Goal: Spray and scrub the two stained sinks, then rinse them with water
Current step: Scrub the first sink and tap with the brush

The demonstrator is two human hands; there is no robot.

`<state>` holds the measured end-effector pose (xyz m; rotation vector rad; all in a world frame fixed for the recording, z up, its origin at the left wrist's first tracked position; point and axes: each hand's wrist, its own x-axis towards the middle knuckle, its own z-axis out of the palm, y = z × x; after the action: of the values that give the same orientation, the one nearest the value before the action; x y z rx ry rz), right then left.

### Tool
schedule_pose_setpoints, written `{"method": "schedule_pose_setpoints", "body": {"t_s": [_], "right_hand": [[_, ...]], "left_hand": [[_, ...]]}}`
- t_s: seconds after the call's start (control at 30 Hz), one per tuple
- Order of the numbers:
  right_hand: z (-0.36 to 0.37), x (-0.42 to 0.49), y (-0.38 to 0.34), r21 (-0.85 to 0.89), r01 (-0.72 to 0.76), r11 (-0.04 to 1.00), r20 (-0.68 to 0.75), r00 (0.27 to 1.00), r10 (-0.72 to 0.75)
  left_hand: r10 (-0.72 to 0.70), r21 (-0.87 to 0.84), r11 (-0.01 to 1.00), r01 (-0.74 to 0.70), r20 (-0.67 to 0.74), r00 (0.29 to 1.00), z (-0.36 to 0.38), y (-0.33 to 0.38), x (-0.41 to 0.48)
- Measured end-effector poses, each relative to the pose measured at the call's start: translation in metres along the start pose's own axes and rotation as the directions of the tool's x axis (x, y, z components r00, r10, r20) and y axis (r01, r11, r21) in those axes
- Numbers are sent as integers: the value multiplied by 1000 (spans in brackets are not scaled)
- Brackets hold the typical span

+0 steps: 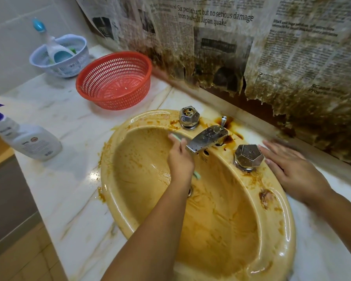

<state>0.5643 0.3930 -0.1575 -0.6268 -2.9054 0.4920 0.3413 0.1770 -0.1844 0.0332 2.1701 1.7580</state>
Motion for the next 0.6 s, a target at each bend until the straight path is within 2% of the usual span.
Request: {"method": "schedule_pose_setpoints", "body": {"t_s": [0.03, 0.1, 0.17, 0.2, 0.23, 0.3, 0.43, 0.5, 0.6], "right_hand": [[0, 0, 0, 3, -1, 1000, 2, 1000, 1], [0, -1, 0, 4, 0, 1000, 1, 1000, 0], [-1, -1, -1, 9, -7, 1000, -4, 1000, 7], [-1, -1, -2, 15, -9, 1000, -1, 1000, 9], [-2, -2, -2, 19, -11, 1000, 4, 1000, 11], [-2, -2, -2, 25, -16, 1000, -1, 1000, 16], [-1, -1, -2, 9, -15, 1000, 6, 1000, 15], [-1, -2, -2, 6, -20, 1000, 4, 1000, 20], [-1, -2, -1, 3, -18, 1000, 11, 1000, 18]], "left_hand": [[87, -55, 995, -88, -14, 996, 3, 12, 3], [176, 24, 984, -175, -37, 984, 6, 8, 3], [-63, 77, 995, 65, -24, 998, 3, -6, -1], [-208, 98, 973, 208, -12, 978, 1, -17, 0], [-289, 138, 948, 287, -10, 957, -2, -26, 0], [-283, 227, 933, 277, -6, 959, -5, -31, 5], [-50, 19, 998, 53, -120, 991, 0, 0, 23], [-119, -52, 992, 114, -126, 985, 2, -2, 20], [-344, 8, 939, 344, -36, 938, 3, -27, 12]]}}
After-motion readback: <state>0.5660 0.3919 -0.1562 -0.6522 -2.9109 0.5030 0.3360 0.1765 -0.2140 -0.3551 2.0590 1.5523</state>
